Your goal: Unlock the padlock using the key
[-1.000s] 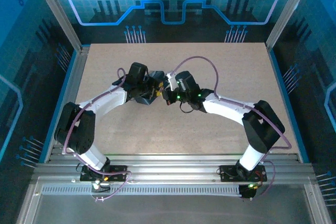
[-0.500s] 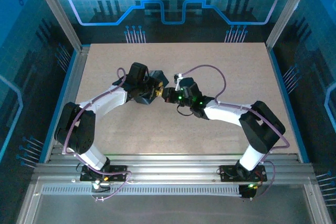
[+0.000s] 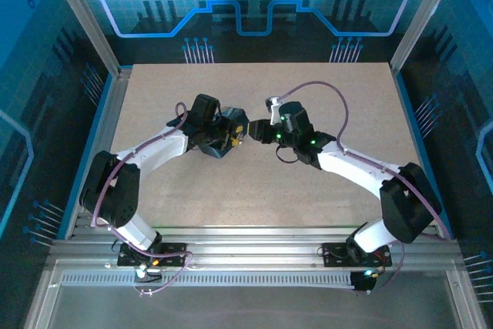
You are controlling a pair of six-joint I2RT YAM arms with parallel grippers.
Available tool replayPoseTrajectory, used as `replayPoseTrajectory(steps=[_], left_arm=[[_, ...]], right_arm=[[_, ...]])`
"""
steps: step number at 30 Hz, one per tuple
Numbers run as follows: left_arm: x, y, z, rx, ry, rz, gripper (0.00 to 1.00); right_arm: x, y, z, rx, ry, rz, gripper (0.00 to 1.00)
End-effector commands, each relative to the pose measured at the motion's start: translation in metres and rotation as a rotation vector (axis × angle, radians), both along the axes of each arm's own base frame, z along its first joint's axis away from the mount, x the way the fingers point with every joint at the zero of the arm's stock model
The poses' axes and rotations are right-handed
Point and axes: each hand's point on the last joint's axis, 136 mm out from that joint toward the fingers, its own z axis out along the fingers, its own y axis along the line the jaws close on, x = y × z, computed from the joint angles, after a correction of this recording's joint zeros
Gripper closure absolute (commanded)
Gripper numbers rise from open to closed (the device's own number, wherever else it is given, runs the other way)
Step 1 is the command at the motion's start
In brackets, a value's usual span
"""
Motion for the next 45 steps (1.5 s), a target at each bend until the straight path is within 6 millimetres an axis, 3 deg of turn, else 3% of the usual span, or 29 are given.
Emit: replayPoseTrajectory(steps=[1,5,11,18,24,34,36,45], left_arm=[[-0.007,-0.003,0.008,-0.023,-0.002,-0.022,1.00],[-0.007,-0.002,0.008,-0.025,-0.003,-0.020,1.00],[-0.009,-0.001,0.008,-0.027,0.003,-0.031,1.00],[-0.012,0.001,0.008,-0.020,0.017,-0.037,1.00],[-0.012,0.001,0.009,-0.017,0.016,-0.036,1.00],[-0.011,0.000,0.011,-0.020,0.014,-0.037,1.00],[-0.012,0.000,0.010,-0.018,0.014,-0.036,1.00],[-0.012,0.001,0.012,-0.019,0.011,-0.034,1.00]], right_arm=[[-0.005,0.018,0.002,-0.115,-0.074,0.155,0.66],[-0.013,0.027,0.001,-0.253,-0.207,0.279,0.67],[-0.032,0.019,-0.019,-0.585,-0.693,0.538,0.69],[-0.016,0.023,-0.028,-0.781,-0.979,0.610,0.70],[-0.014,0.031,-0.024,-0.780,-1.041,0.636,0.70],[-0.019,0.034,-0.037,-0.811,-1.050,0.704,0.71],[-0.015,0.040,-0.027,-0.809,-1.075,0.698,0.71],[-0.016,0.051,-0.029,-0.806,-1.077,0.717,0.76]])
